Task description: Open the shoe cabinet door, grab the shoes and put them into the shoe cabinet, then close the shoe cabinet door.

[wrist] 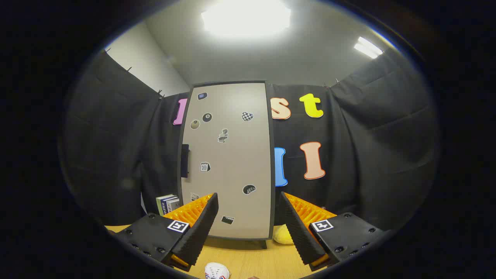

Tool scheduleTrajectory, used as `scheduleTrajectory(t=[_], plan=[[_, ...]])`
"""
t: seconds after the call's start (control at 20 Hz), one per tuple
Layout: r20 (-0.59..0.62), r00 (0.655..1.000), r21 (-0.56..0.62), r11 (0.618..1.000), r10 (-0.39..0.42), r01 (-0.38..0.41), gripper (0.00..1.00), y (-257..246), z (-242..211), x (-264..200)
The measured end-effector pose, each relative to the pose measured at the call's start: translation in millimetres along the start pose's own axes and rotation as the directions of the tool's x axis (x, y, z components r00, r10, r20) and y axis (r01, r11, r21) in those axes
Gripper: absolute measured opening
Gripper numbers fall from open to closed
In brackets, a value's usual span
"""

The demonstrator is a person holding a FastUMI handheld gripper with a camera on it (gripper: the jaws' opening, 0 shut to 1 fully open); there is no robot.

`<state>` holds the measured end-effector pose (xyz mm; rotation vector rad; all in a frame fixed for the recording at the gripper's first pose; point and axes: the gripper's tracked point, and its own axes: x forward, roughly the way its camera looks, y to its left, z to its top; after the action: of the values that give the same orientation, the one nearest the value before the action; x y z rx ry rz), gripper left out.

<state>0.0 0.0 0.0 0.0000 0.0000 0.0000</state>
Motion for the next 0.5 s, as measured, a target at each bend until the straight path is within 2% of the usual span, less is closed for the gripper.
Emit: scheduleTrajectory(t=[0.5], plan=[[-0.030, 1.000, 0.011, 1.000, -0.009, 0.010, 0.99, 2.7, -7.7, -5.7]])
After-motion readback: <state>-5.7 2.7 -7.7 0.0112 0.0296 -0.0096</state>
